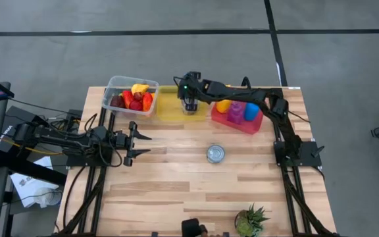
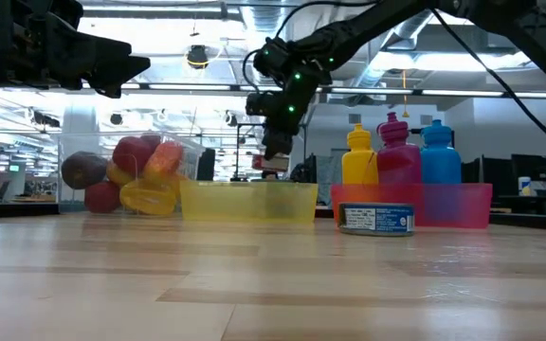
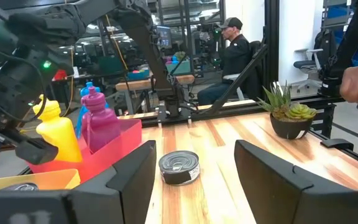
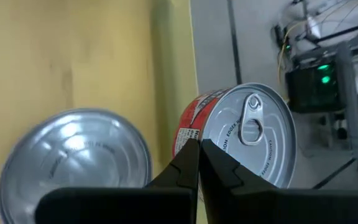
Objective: Pick & Place Food Item
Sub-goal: Put the red tuna can into the yellow bin
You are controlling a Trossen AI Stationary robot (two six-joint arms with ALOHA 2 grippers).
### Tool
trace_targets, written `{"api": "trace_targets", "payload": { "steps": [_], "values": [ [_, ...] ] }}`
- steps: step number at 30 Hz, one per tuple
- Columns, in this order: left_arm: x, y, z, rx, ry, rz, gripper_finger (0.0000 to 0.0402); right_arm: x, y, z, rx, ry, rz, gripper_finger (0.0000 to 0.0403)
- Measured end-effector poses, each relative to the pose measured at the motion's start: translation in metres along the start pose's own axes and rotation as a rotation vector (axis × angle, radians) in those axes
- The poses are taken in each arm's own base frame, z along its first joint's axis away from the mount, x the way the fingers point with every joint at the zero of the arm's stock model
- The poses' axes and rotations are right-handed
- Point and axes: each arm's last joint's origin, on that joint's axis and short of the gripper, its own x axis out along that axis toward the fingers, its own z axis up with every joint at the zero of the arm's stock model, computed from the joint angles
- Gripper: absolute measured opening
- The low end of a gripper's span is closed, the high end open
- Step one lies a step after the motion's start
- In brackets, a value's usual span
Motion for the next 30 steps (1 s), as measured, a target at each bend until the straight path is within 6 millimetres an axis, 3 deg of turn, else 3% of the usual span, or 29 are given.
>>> {"api": "trace_targets", "payload": {
  "steps": [14, 30],
  "values": [
    [0.0, 0.0, 0.0, 0.002, 0.0, 0.0, 0.0209, 0.0, 0.006, -0.007, -0.026, 0.036, 0.109, 0.0],
    [0.0, 0.0, 0.0, 0.002, 0.0, 0.0, 0.0209, -0.023, 0.056, 0.031, -0.215, -0.183, 0.23, 0.0]
  ]
}}
